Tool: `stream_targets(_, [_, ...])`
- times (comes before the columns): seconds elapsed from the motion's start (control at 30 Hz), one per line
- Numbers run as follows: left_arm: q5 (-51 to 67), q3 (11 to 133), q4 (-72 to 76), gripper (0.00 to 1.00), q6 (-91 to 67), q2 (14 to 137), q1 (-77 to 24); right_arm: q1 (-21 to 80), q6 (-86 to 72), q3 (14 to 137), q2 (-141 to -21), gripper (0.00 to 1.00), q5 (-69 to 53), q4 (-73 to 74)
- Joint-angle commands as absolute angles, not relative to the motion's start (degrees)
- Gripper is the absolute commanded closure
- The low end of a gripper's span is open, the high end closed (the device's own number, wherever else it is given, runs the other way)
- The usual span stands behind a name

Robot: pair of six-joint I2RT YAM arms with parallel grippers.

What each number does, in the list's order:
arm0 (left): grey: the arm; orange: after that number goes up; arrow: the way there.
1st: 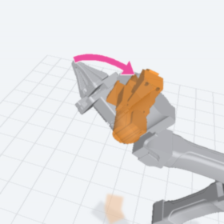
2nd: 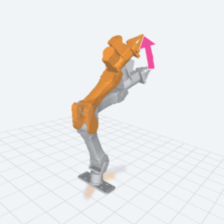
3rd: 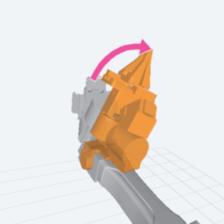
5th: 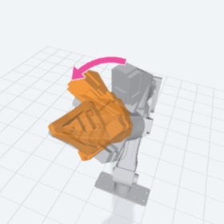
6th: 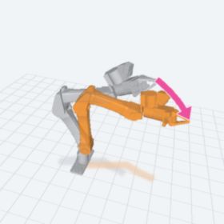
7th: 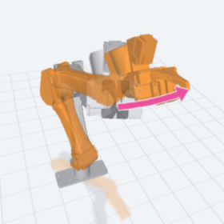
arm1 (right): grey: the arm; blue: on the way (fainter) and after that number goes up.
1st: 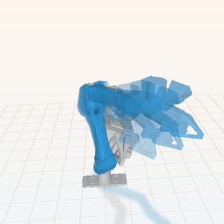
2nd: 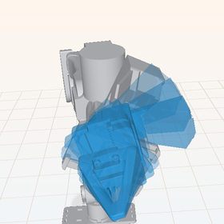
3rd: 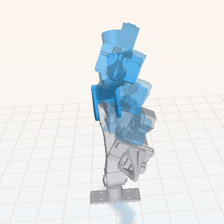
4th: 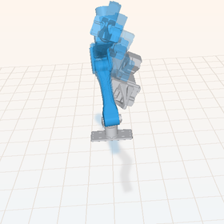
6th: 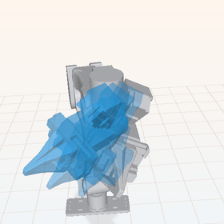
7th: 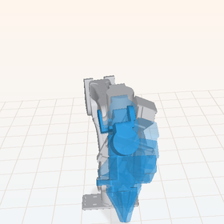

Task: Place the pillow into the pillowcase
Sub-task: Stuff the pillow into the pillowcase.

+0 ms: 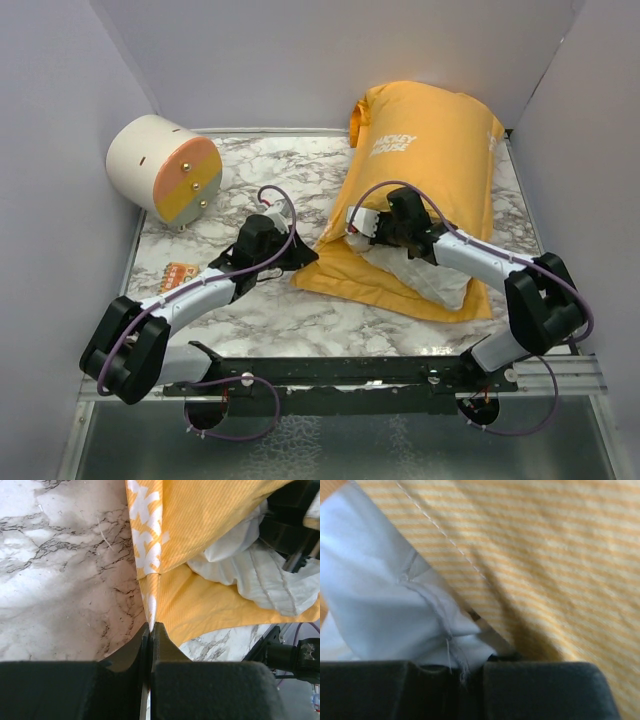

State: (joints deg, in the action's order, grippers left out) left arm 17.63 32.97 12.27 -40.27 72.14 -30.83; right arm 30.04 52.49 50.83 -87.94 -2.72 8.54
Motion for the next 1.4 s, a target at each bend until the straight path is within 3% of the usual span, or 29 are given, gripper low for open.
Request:
stream_targets(0.0, [16.6, 31.6, 7.4, 1.0, -39.6, 69.4, -29.6, 27.2, 46.4, 51.2, -86.3, 0.95, -8.6, 12.5])
stream_targets(0.13, [16.9, 31.7, 9.6, 0.94, -42.2, 69.7, -29.6, 28.0, 41.8, 50.4, -83.7, 0.95, -18.3, 14.0])
stream_targets(0.33, [14.3, 31.5, 9.7, 0.67, -45.7, 65.6, -29.6, 28.3, 40.1, 50.1, -85.7, 0.95, -19.1, 13.9])
stream_targets(0.6, [12.8, 28.2, 12.1, 0.48, -51.9, 56.6, -32.7, 28.4, 39.5, 50.3, -85.5, 0.94, -19.8, 13.5])
stream_targets(1.03, [-17.6, 21.6, 27.8, 0.11, -72.2, 66.9, -54.1, 28.4, 39.2, 50.7, -84.0, 0.93, -20.4, 14.1])
stream_targets(1.2, [-21.8, 29.3, 23.3, 0.11, -79.7, 78.8, -55.5, 28.4, 39.0, 50.6, -83.2, 0.93, -20.1, 14.0])
stream_targets(1.37, [-24.3, 34.8, 18.1, 0.24, -86.8, 88.7, -57.5, 28.4, 39.0, 50.4, -82.9, 0.93, -18.8, 14.0])
